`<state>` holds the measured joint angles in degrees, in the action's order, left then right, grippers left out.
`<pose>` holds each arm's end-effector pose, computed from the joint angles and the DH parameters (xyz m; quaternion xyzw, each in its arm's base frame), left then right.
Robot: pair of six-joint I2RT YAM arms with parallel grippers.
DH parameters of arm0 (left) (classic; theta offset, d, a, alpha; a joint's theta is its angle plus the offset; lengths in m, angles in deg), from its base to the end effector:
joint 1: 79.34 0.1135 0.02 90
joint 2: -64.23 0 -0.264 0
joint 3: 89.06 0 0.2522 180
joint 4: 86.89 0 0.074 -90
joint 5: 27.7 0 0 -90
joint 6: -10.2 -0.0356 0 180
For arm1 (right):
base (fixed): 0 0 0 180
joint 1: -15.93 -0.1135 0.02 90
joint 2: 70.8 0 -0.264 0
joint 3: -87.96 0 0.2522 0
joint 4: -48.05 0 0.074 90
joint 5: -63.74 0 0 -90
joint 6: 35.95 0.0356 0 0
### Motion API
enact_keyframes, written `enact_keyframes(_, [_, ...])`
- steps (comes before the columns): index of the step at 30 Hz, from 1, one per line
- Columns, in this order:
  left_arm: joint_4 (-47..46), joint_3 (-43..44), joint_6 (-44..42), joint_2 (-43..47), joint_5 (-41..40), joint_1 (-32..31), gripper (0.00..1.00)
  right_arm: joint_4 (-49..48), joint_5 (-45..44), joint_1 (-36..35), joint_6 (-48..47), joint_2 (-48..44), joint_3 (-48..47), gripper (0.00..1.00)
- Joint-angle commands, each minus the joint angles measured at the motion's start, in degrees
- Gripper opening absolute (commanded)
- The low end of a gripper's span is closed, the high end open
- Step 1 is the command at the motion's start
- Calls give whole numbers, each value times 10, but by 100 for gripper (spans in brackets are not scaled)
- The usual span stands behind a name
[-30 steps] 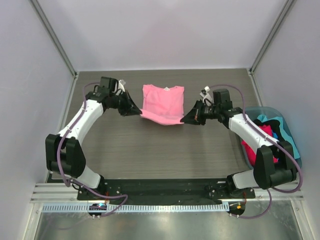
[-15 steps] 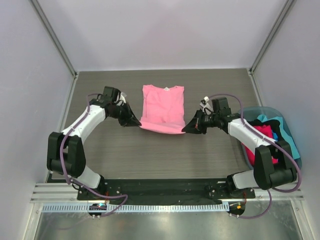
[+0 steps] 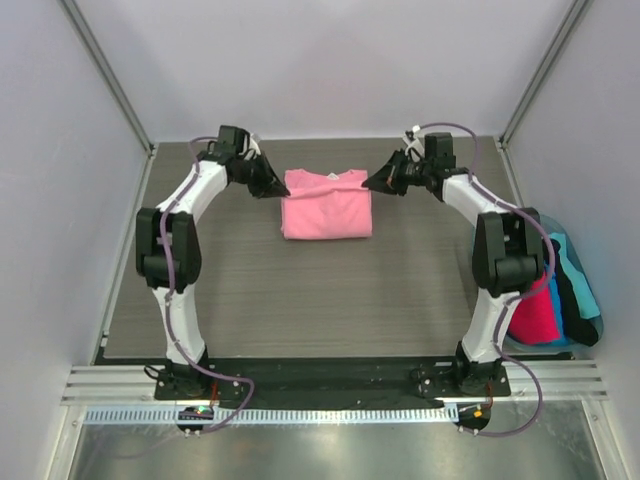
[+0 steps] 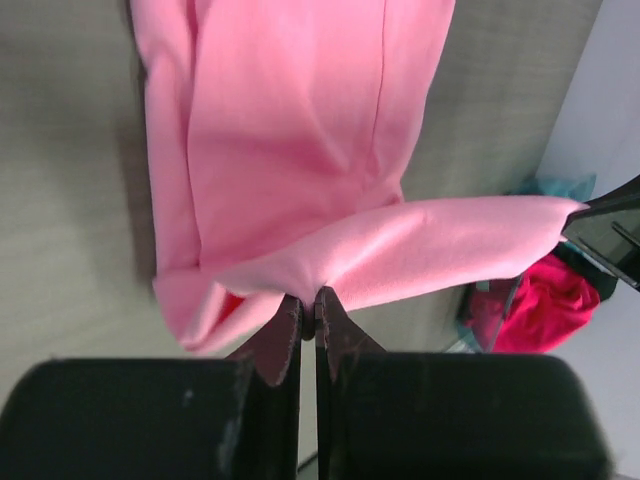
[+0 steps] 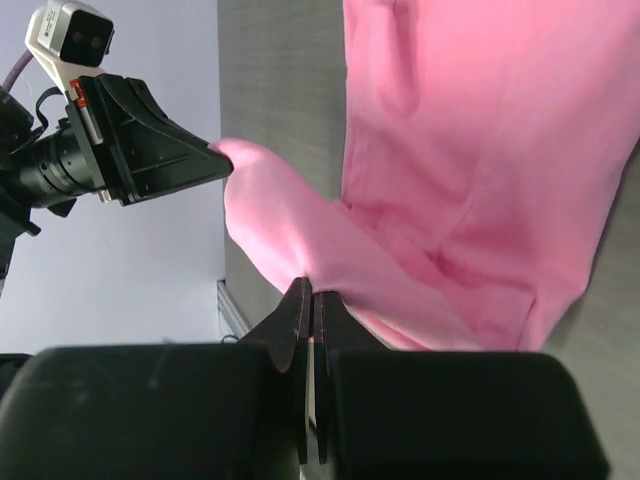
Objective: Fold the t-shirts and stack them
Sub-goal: Fold the tshirt
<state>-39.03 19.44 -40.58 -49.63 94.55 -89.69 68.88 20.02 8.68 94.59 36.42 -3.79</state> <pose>0.4296 -0.0978 0.2480 -0.1424 0.9047 -0.3663 0.1647 0.4141 0.0786 0.2400 0.0649 0.8369 0.4888 0.2377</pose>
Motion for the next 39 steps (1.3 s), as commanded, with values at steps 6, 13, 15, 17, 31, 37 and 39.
enact_keyframes(6, [-40, 222, -56, -158, -39, 4, 0, -38, -6, 10, -23, 175, -204, 1])
enact_keyframes(13, [-73, 335, -83, -246, -90, 2, 7, -35, -40, 7, -46, 299, -384, 2])
enact_keyframes(15, [-93, 353, -85, -267, -98, 3, 23, -35, -55, 7, -53, 318, -400, 5])
enact_keyframes(17, [-119, 363, -85, -275, -94, 2, 46, -38, -65, 7, -65, 324, -412, 32])
enact_keyframes(31, [-98, 301, -106, -213, -98, 32, 66, -14, -53, 6, -126, 189, -278, 44])
enact_keyframes(37, [-91, 285, -86, -253, -62, 39, 71, -13, -13, -22, -107, 221, -269, 41])
enact_keyframes(39, [-94, 271, -81, -265, -50, 38, 73, -15, -8, -29, -99, 235, -265, 40])
